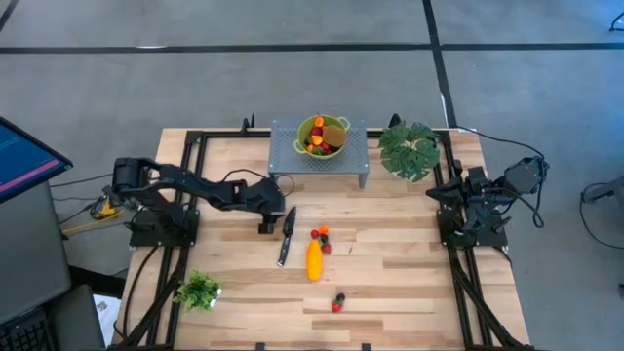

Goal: Pick & Place Fruit
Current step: Put the red cherry into the green strainer bowl on the shelf

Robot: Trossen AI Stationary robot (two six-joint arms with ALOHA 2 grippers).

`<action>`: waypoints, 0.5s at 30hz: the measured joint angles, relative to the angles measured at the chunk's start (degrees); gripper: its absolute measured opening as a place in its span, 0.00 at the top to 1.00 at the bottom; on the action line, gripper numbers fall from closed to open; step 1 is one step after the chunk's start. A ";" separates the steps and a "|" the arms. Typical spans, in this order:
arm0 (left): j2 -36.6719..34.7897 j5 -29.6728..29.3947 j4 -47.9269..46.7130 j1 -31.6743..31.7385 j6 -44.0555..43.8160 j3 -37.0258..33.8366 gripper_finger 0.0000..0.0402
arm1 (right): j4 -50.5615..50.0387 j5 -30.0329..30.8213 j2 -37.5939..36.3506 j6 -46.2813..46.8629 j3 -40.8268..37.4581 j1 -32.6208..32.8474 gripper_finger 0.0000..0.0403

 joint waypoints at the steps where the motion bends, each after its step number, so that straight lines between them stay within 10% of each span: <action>1: 0.75 -0.04 0.92 0.00 -0.01 0.01 0.50 | 0.00 0.00 0.00 -0.01 0.00 0.00 0.99; 15: 2.67 0.57 3.17 -0.02 -0.03 0.09 0.57 | 0.00 0.00 0.00 -0.02 0.00 0.02 0.99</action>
